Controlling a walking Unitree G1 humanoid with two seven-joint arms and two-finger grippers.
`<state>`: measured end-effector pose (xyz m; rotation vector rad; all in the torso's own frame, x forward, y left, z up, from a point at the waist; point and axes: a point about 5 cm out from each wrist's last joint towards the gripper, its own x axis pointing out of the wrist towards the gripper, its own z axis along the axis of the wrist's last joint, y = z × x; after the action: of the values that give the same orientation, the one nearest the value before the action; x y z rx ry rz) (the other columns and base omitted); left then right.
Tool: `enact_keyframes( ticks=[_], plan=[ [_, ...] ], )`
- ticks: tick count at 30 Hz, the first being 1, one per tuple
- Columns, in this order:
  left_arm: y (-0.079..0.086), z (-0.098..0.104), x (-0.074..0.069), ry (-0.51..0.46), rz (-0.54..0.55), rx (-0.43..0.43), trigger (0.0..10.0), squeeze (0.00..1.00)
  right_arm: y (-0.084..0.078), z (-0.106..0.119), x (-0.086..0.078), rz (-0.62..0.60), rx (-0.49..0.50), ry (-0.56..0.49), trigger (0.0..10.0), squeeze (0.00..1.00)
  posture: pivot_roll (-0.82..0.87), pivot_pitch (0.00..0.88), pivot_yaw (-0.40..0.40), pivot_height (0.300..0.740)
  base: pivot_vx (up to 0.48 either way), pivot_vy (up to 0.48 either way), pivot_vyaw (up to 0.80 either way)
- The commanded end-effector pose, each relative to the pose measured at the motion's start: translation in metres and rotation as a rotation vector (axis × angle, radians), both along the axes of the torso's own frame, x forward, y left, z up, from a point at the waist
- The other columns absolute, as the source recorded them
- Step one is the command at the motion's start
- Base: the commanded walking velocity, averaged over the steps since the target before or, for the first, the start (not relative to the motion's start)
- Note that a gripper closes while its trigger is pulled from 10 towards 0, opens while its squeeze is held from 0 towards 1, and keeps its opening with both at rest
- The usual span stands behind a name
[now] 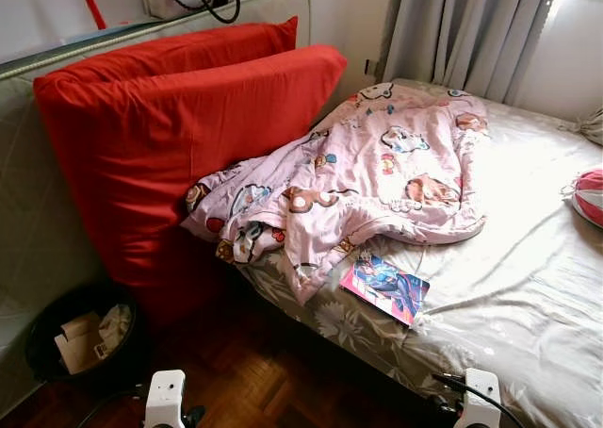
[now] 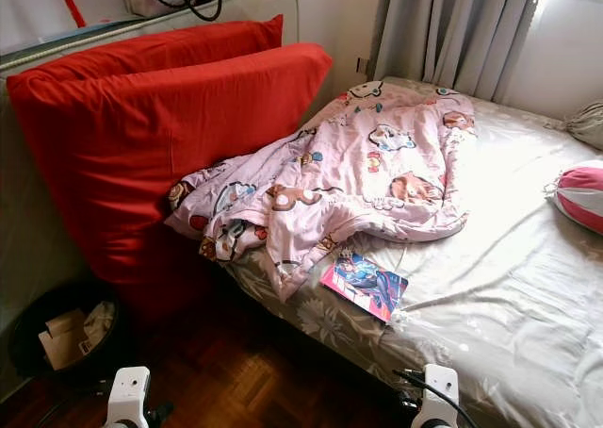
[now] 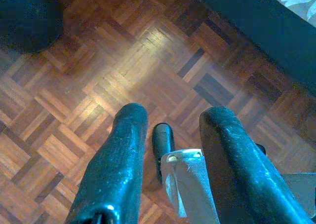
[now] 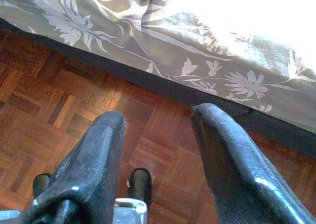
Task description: Clean up the room
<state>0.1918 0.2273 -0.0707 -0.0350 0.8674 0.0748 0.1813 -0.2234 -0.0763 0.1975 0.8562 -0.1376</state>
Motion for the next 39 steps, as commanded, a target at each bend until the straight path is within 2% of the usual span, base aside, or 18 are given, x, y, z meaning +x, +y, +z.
enact_keyframes(
  ticks=[1, 18, 39],
  plan=[
    [0.002, 0.0003, -0.0003, -0.005, 0.02, -0.002, 10.0, 0.0, 0.0005, 0.0003, 0.0007, -0.006, 0.008, -0.006, 10.0, 0.0, 0.0, 0.0, -0.034, 0.74, 0.0, 0.0, 0.0],
    [0.0025, 0.0001, -0.001, -0.005, 0.017, 0.009, 10.0, 0.0, -0.0002, -0.0002, -0.0007, -0.02, 0.011, -0.006, 10.0, 0.0, 0.01, 0.0, -0.034, 0.74, 0.0, 0.0, 0.0],
    [0.005, 0.0018, 0.0012, -0.01, 0.021, 0.018, 10.0, 0.0, 0.0017, 0.0003, 0.0017, -0.026, 0.016, -0.007, 10.0, 0.0, 0.0, 0.0, -0.032, 0.74, 0.279, 0.0, 0.0]
  ],
)
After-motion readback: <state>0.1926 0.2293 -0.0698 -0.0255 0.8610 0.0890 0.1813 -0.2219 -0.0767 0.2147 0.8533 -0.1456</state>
